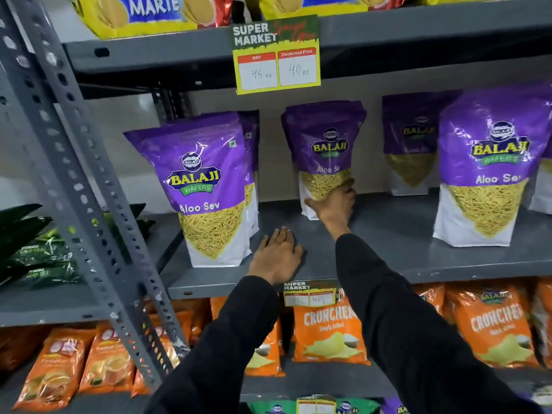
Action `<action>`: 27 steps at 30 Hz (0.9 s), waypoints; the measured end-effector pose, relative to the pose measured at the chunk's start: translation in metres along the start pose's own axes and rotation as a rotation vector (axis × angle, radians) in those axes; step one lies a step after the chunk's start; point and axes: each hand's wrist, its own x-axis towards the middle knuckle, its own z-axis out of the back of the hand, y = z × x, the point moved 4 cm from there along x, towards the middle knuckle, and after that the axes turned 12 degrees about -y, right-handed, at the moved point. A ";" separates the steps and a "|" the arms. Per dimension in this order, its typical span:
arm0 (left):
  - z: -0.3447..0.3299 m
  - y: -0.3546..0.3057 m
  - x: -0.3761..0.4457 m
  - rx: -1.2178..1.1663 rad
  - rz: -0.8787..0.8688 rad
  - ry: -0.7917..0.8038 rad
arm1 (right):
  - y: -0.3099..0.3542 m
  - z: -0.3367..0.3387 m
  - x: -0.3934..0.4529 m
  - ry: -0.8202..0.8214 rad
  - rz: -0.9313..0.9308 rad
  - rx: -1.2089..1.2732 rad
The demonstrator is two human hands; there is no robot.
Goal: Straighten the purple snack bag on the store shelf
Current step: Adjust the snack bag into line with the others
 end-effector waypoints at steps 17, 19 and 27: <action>0.016 -0.014 -0.014 0.212 -0.058 0.110 | -0.034 0.130 -0.116 0.026 0.163 -0.025; 0.016 -0.013 -0.014 0.215 -0.057 0.115 | -0.033 0.135 -0.120 0.039 0.166 -0.025; 0.014 -0.010 -0.011 0.119 -0.025 0.091 | -0.036 0.141 -0.125 0.037 0.167 -0.005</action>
